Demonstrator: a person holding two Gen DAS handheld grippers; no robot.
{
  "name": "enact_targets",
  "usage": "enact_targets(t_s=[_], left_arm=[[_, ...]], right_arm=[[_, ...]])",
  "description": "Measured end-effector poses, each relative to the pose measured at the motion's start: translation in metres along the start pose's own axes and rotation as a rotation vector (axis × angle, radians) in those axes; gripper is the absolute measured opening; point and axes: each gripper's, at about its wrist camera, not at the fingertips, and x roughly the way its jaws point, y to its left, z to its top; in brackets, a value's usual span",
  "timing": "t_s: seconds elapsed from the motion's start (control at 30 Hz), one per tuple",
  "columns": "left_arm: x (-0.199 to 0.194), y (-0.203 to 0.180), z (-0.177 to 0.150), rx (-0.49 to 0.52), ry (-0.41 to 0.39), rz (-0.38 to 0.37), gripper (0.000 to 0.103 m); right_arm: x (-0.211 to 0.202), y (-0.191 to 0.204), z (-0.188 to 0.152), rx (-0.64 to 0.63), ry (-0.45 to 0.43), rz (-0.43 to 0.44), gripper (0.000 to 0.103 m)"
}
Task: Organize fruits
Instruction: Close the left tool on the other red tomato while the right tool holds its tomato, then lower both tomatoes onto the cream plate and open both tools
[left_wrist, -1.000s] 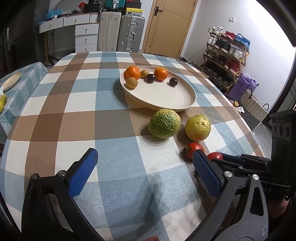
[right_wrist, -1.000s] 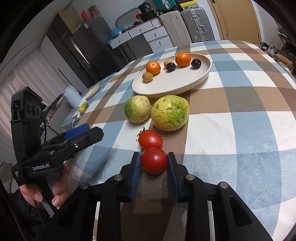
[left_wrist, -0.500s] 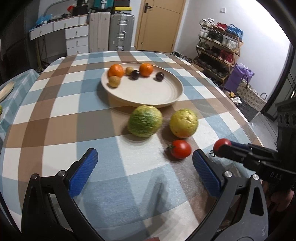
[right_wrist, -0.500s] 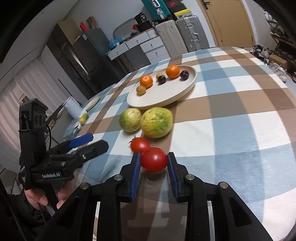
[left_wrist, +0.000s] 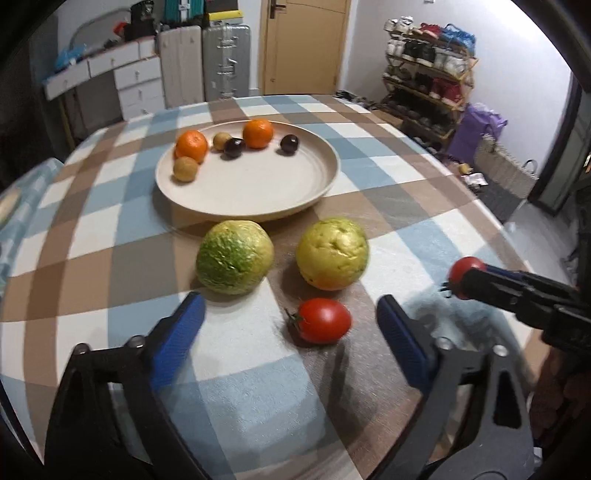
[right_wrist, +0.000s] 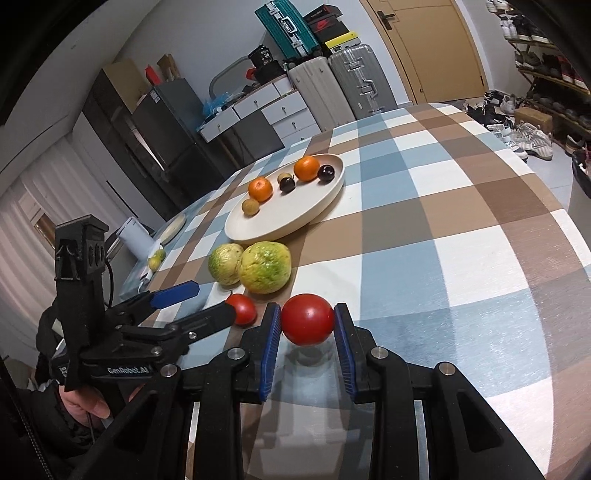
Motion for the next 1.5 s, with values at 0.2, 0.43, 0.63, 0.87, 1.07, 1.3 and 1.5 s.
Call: enact_targets(t_s=[0.2,0.43,0.63,0.87,1.07,1.3,1.5], left_arm=[[0.015,-0.003,-0.003,0.002,0.07,-0.068,0.061],[0.015,-0.007,-0.007,0.026,0.07,-0.132,0.034],[0.004,0.0,-0.002,0.01,0.04,-0.161,0.034],[-0.011,0.022,0.009,-0.03,0.003,-0.18,0.034],[-0.017,0.05,0.028,-0.073,-0.035,-0.169,0.034],[-0.012,0.077,0.067,-0.103,-0.069,-0.141,0.034],[0.008,0.084,0.101,-0.085,-0.071,-0.143,0.034]], right_arm=[[0.001,-0.006,0.002,0.013,-0.001,-0.006,0.029],[0.003,-0.005,0.002,0.012,0.005,-0.001,0.03],[0.005,-0.005,0.005,0.013,0.007,-0.004,0.029],[0.01,0.001,0.014,0.011,0.011,0.006,0.029],[0.02,0.005,0.03,0.011,0.014,0.016,0.029],[0.036,0.012,0.064,-0.014,0.015,0.024,0.029],[0.058,0.018,0.099,-0.027,0.019,0.044,0.029]])
